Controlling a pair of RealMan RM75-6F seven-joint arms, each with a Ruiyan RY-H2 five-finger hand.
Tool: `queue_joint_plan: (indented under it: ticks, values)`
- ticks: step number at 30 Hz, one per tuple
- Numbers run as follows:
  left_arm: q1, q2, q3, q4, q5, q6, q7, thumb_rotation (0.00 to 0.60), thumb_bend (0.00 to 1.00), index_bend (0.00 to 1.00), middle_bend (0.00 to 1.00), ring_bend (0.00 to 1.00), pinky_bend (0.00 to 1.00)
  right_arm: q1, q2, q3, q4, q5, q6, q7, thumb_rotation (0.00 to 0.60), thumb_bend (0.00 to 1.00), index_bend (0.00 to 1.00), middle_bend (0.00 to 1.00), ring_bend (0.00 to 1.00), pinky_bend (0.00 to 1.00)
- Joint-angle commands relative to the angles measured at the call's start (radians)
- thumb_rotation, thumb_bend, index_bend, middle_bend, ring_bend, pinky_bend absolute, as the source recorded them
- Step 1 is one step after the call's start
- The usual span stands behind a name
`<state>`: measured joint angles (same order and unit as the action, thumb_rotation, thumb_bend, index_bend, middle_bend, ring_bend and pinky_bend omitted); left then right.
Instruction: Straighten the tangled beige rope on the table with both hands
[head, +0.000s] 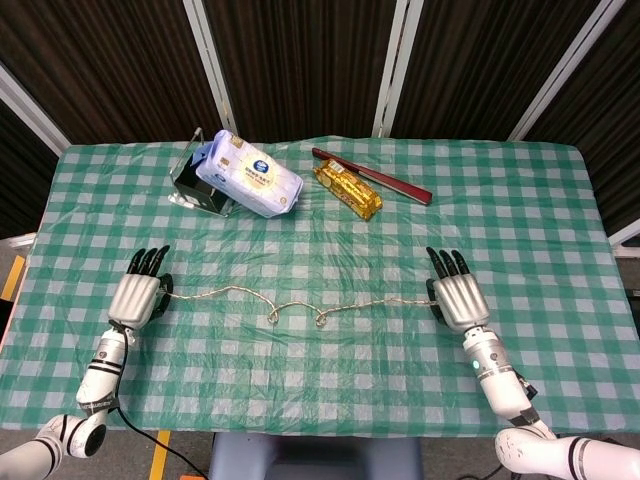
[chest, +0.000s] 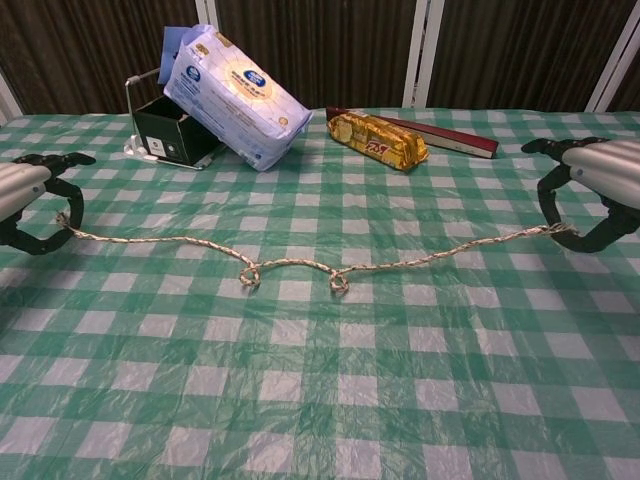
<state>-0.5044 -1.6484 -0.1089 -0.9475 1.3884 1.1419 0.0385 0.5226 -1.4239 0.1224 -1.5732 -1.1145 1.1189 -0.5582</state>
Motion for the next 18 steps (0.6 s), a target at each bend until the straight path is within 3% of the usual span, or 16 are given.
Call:
queue_joint_plan:
  ticks: [1, 7, 18]
  values:
    - [0.006, 0.005, -0.003, 0.006, -0.008, 0.002, 0.005, 0.6, 0.47, 0.64, 0.0, 0.0, 0.0, -0.027, 0.035, -0.018, 0.015, -0.012, 0.011, 0.039, 0.6, 0.56, 0.82, 0.06, 0.0, 0.0]
    - [0.026, 0.023, -0.004, 0.02, -0.029, 0.0, 0.012, 0.6, 0.47, 0.64, 0.0, 0.0, 0.0, -0.094, 0.103, -0.047, 0.083, -0.037, 0.027, 0.179, 0.6, 0.56, 0.82, 0.06, 0.0, 0.0]
    - [0.032, 0.015, 0.0, 0.04, -0.036, -0.019, 0.018, 0.6, 0.47, 0.65, 0.0, 0.0, 0.0, -0.142, 0.118, -0.055, 0.19, -0.047, 0.01, 0.303, 0.6, 0.56, 0.82, 0.06, 0.0, 0.0]
